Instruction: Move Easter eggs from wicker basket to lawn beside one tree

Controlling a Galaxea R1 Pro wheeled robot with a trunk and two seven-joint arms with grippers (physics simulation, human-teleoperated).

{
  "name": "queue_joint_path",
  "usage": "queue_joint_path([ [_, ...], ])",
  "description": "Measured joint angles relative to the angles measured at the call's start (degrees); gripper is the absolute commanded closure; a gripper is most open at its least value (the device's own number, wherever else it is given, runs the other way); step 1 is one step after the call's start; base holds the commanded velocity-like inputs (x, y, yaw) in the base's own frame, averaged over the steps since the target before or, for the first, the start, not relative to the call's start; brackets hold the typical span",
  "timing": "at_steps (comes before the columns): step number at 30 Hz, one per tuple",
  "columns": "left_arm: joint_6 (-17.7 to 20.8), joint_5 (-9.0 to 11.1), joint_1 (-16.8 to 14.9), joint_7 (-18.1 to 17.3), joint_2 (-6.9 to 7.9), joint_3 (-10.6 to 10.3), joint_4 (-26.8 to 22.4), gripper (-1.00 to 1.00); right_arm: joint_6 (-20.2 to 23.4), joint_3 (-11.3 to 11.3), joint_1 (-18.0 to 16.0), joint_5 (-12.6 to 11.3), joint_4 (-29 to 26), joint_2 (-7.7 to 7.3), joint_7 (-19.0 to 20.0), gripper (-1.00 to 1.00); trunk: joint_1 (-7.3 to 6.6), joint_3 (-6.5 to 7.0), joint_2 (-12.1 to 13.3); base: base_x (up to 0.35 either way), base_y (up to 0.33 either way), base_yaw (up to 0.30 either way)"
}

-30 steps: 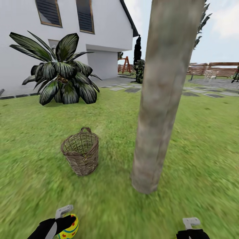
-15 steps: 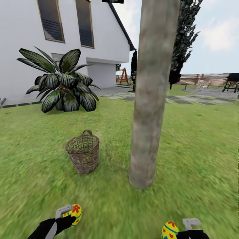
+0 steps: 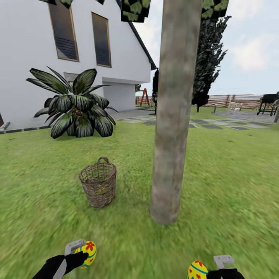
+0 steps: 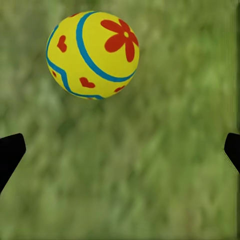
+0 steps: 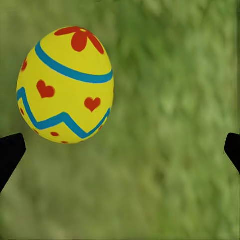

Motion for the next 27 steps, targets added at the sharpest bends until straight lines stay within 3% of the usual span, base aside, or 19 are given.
queue_joint_path([
  [3,0.0,0.0,0.0,0.0,0.00,0.0,0.0,-1.00,0.0,0.0,0.0,0.0,0.0,0.02,0.0,-1.00,-0.08,0.67,0.0,0.000,0.000,0.000],
  [11,0.0,0.0,0.0,-0.1,-0.03,0.0,0.0,-1.00,0.0,0.0,0.0,0.0,0.0,0.00,0.0,-1.00,-0.07,0.67,0.0,0.000,0.024,0.000],
  [27,0.1,-0.2,0.0,-0.1,-0.88,-0.1,0.3,-1.00,0.0,-0.2,0.0,0.0,0.0,0.00,0.0,-1.00,-0.07,0.67,0.0,-0.006,0.318,0.000],
])
